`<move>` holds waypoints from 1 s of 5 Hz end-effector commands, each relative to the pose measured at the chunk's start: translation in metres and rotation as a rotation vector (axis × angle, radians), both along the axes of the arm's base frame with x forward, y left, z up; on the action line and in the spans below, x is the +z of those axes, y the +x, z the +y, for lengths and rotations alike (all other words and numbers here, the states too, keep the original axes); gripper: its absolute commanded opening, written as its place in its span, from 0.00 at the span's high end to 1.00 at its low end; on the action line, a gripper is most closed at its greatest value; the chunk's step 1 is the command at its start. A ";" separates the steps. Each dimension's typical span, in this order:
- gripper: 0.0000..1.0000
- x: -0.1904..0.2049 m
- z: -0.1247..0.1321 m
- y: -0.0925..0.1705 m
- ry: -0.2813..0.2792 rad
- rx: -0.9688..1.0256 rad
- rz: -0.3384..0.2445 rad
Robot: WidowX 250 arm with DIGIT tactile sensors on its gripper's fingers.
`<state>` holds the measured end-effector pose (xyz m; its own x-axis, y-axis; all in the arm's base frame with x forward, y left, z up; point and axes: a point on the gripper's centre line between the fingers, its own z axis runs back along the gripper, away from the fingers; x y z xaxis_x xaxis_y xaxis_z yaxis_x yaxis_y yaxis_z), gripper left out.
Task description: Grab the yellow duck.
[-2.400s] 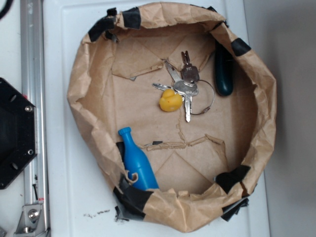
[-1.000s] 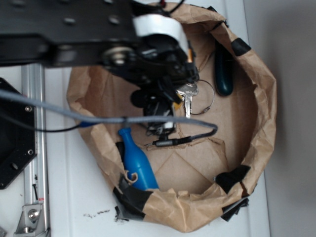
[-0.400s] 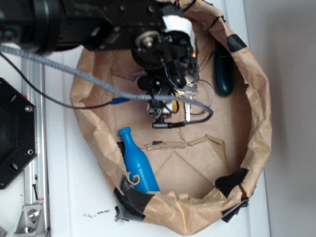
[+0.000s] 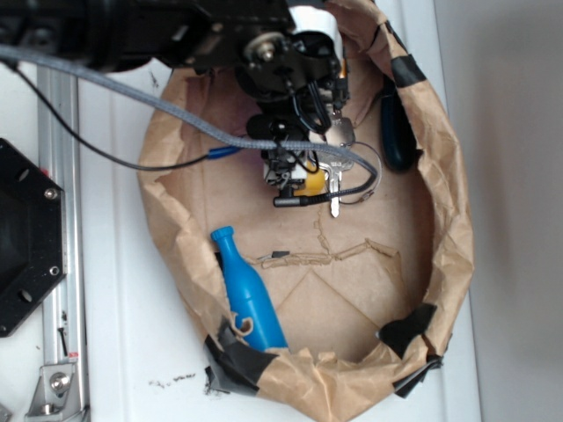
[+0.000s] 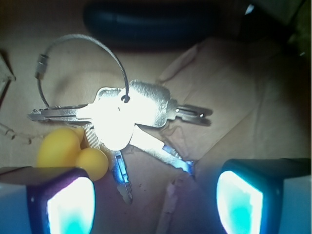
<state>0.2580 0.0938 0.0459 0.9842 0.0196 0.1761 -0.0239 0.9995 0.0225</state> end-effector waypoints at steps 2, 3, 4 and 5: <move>0.00 0.002 -0.066 0.029 -0.043 -0.107 -0.043; 0.00 0.007 -0.082 0.027 -0.048 -0.146 -0.039; 0.00 0.007 -0.082 0.025 -0.035 -0.149 -0.031; 1.00 0.006 -0.079 0.026 -0.032 -0.136 -0.032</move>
<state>0.2758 0.0188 0.0359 0.9850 -0.0908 0.1464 0.0954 0.9951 -0.0248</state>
